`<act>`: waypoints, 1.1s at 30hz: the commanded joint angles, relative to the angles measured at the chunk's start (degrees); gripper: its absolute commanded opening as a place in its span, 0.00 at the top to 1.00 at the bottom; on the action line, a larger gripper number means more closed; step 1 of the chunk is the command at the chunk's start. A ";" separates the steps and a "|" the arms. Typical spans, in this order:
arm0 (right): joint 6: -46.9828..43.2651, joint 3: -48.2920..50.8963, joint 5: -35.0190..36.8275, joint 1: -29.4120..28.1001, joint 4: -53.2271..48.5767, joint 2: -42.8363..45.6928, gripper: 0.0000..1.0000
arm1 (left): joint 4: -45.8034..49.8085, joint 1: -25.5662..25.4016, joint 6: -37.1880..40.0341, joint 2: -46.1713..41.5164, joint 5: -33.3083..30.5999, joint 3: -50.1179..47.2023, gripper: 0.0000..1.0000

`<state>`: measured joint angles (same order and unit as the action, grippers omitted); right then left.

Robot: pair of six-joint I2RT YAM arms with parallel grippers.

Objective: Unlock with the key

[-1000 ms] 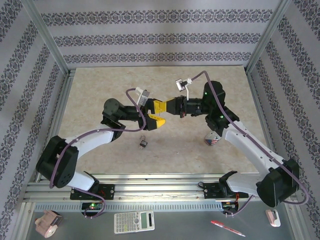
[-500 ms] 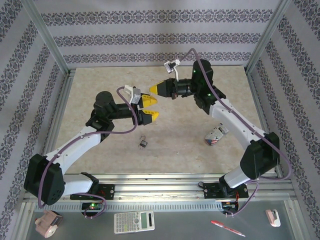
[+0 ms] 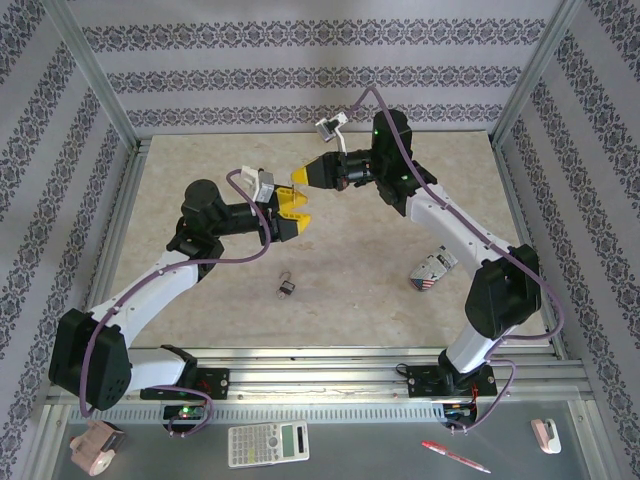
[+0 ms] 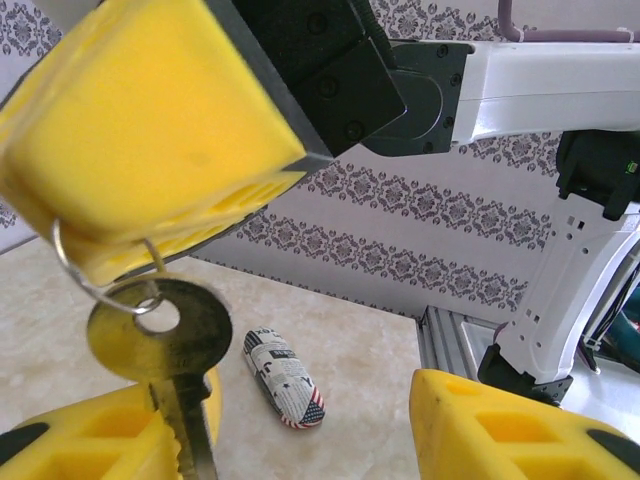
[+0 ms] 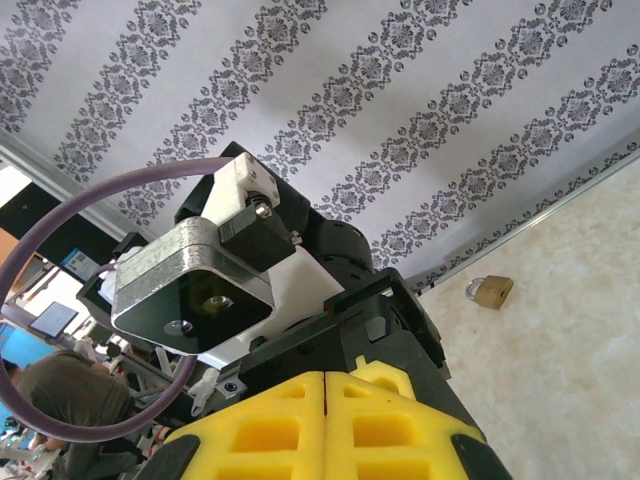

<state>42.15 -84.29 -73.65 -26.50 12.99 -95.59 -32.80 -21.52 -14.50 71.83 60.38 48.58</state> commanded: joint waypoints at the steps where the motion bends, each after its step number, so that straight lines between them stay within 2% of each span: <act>1: -0.05 -1.54 -2.38 -0.20 1.65 -0.13 1.00 | -1.70 0.93 -0.70 -0.02 2.10 1.50 0.52; 4: -0.22 -1.24 -2.38 -0.13 1.46 0.10 1.00 | -1.91 1.12 -0.97 0.19 2.40 1.65 0.59; 16: -0.49 -0.61 -2.51 -0.18 1.33 0.41 1.00 | -3.62 1.29 -2.35 0.64 3.04 2.38 0.74; 23: -0.49 -0.53 -2.65 -0.22 1.42 0.49 1.00 | -1.26 1.38 -0.31 0.29 2.47 2.97 0.95; 33: -0.49 -0.35 -2.41 -0.21 1.60 0.67 1.00 | 9.00 1.30 6.41 -1.92 -1.71 4.63 1.00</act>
<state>42.11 -84.29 -75.94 -26.76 13.15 -95.57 -27.09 -20.51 -11.99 72.16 59.59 51.13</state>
